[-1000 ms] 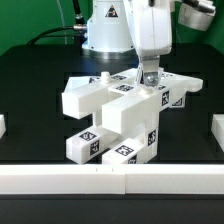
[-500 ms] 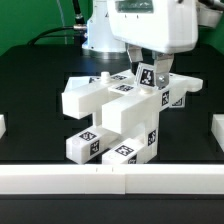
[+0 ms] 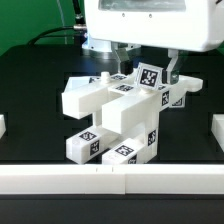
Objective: Assemble chair
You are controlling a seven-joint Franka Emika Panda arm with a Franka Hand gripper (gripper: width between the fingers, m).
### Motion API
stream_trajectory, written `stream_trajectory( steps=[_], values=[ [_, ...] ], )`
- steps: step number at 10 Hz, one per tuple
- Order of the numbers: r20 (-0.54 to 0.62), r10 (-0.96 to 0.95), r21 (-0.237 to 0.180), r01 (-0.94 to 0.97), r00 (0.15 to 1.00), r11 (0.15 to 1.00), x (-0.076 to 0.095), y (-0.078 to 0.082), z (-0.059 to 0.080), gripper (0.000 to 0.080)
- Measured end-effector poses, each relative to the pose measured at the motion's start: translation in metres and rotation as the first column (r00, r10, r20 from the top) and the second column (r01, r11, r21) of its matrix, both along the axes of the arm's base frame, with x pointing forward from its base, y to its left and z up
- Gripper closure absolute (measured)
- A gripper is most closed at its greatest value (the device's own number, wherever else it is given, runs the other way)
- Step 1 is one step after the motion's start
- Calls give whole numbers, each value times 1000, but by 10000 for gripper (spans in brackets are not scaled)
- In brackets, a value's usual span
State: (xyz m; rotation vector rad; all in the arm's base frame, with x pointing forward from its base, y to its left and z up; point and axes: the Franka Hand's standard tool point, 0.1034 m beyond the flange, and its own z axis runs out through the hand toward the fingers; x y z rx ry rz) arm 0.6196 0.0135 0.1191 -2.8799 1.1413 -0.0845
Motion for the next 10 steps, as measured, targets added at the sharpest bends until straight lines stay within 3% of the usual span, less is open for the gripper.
stream_trajectory(
  steps=[6, 9, 10],
  values=[
    [-21, 444, -55, -444, 896, 894, 0, 1, -2, 150],
    [-26, 549, -61, -549, 836, 834, 0, 0, -2, 150],
    [-26, 546, -61, -546, 838, 835, 0, 0, -2, 242]
  ],
)
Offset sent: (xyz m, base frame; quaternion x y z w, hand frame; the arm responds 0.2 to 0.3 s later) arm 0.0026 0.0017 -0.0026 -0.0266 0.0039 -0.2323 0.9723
